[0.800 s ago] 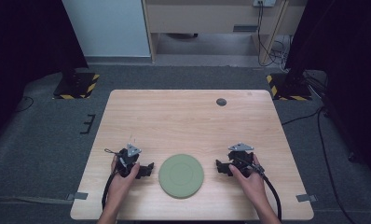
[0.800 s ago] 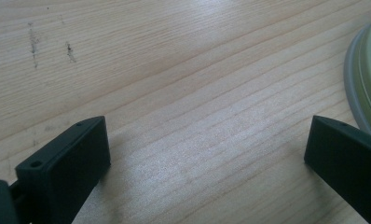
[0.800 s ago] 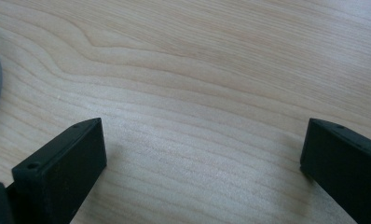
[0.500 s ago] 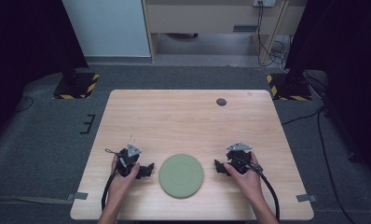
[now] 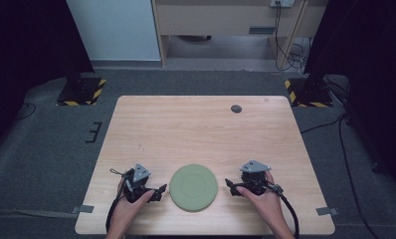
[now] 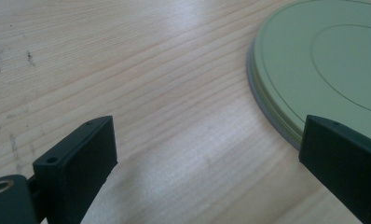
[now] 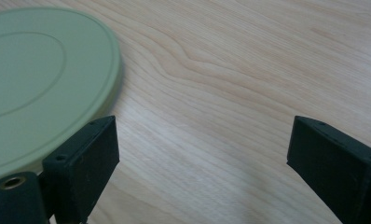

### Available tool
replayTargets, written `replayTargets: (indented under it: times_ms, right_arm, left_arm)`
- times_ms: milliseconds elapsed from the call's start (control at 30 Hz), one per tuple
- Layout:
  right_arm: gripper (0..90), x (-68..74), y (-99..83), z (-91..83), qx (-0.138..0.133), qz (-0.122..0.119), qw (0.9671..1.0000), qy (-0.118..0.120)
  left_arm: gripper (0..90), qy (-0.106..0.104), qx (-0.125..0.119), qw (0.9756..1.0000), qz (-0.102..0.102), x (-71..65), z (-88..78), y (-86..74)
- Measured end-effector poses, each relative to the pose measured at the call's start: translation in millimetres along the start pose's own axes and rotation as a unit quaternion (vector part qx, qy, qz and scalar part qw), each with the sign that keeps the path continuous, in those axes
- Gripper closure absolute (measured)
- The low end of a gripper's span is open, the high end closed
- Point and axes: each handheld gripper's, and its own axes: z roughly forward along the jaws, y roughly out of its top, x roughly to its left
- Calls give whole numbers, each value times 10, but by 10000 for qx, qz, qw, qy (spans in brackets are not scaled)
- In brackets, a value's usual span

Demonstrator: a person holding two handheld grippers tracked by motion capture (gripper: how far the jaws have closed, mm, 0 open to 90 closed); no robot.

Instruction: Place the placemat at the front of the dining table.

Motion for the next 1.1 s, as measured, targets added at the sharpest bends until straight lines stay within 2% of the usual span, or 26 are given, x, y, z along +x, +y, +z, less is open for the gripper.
replayTargets:
  times_ms: [100,167,367,433,533,567,667,800,1100]
  right_arm:
    - [139,31,3,-22,-95,-6,10000,23]
    - [137,66,-6,-23,-58,-121,9999,-2]
    - [126,91,-18,-29,-23,-124,9999,31]
    - [122,110,-28,-25,5,-257,9997,-9]
    - [118,120,-33,-19,30,-281,9996,-36]
    - [113,125,-39,-7,53,-323,9994,-92]
    - [112,133,-41,-2,58,-380,9991,-150]
    - [113,129,-37,-9,46,-386,9991,-154]
    - [112,141,-41,-4,77,-382,9991,-135]
  left_arm:
    - [38,-63,11,9999,132,-54,-73,-41]
    - [38,-246,9,9995,202,-117,-108,-50]
    - [39,-365,-35,9989,306,-216,-91,-10]
    - [37,-414,-41,9988,254,-226,-94,-8]
    - [35,-429,-61,9987,270,-251,-89,0]
    - [32,-431,-28,9985,338,-291,-67,5]
    - [32,-519,61,9979,375,-348,-24,-2]
    - [31,-524,120,9977,407,-389,15,-5]
    - [23,-483,189,9978,417,-385,53,-15]
